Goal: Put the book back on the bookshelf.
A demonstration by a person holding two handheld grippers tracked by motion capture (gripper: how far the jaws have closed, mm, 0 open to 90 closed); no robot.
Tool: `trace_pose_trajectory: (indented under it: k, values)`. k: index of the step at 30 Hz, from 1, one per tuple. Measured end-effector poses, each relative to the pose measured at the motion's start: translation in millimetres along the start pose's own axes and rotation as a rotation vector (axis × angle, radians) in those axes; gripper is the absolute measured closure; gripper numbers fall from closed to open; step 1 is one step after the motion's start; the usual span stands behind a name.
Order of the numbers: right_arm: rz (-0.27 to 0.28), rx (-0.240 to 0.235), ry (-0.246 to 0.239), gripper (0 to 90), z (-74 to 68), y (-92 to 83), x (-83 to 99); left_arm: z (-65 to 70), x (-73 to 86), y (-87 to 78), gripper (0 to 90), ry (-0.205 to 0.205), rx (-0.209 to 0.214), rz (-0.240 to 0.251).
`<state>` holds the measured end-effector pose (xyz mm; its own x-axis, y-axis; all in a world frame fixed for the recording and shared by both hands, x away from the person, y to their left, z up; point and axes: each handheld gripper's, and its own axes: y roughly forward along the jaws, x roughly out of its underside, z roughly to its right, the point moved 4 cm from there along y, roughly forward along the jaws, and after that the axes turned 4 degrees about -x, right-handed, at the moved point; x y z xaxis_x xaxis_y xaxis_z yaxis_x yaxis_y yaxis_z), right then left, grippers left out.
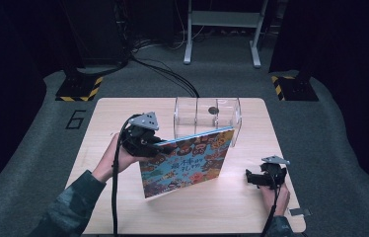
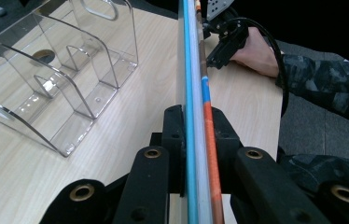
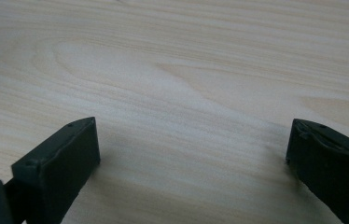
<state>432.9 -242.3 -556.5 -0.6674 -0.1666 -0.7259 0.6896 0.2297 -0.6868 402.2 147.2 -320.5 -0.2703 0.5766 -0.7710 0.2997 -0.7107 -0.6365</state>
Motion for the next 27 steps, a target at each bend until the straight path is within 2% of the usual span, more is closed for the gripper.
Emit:
trace_pose_trajectory:
  k: [8,9,15,26,27]
  values:
    - [0.001,-0.003,0.0,2.6,-0.2,0.1,0.0,-3.1,-13.5,-11.3,80.7,-0.004,-0.032,-0.029]
    - [0.001,-0.003,0.0,2.6,-0.2,0.1,0.0,-4.5,-15.3,-13.5,80.7,0.01,-0.043,-0.044]
    - [0.002,-0.007,-0.002,3.2,-0.3,0.0,0.0,-10.2,-21.7,-21.9,80.6,0.007,-0.088,-0.074]
    - [0.005,-0.012,0.004,4.0,-0.6,0.1,-0.2,-23.3,-19.3,-33.9,80.6,-0.036,-0.132,-0.085]
    - [0.005,-0.012,0.004,4.0,-0.6,0.1,-0.2,-25.4,-18.0,-36.1,80.6,-0.05,-0.14,-0.082]
